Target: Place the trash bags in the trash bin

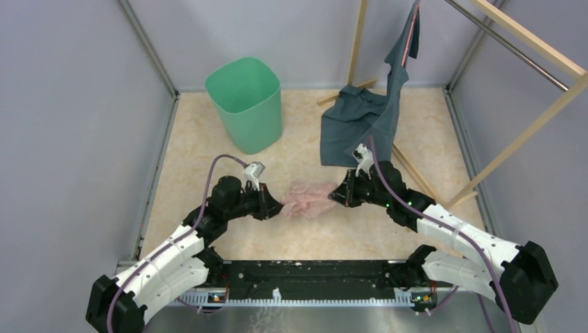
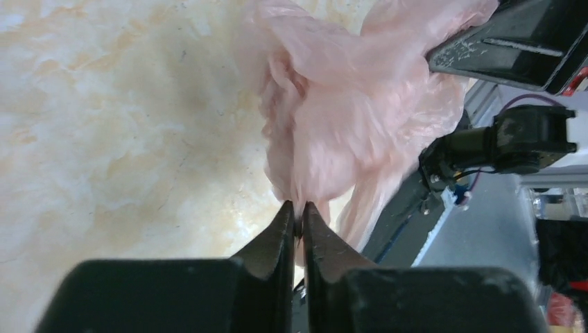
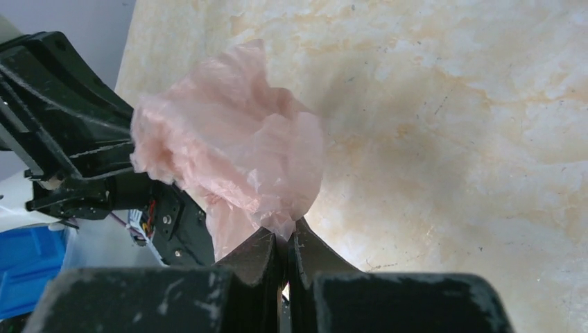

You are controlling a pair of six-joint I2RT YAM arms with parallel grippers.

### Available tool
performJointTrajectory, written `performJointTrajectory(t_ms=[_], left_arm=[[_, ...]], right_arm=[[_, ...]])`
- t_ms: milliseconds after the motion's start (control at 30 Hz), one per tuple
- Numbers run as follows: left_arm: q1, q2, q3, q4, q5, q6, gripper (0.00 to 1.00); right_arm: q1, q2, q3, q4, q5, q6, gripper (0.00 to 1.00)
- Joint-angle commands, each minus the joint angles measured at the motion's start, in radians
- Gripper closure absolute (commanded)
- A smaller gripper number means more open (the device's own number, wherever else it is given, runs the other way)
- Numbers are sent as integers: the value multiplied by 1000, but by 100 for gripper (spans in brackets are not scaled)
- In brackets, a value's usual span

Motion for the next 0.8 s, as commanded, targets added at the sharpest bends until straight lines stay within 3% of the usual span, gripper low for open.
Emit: performJointTrajectory(t_ms=[0, 100, 200, 300, 433, 567, 767], left_arm=[[0, -33, 79, -112, -64, 26, 78], [-1, -35, 133, -192, -79, 42, 60], [-1, -21, 192, -283, -128, 60, 26], [-1, -3, 199, -245, -52, 101, 4], [-1, 82, 159, -81, 77, 38, 1], [-3, 216, 125, 54, 91, -30, 2], [-3, 417, 93, 156, 116, -105, 22]], right_arm=[[-7, 2, -23, -11, 11, -37, 100], [-6, 13, -28, 9, 9, -45, 100], [-6, 27, -21, 14, -6, -61, 100], [-7, 39, -10, 32, -55, -64, 100], [-6, 45, -9, 67, -104, -41, 100], [-6, 36, -8, 70, -107, -37, 100], [-6, 11, -17, 41, -90, -44, 100]])
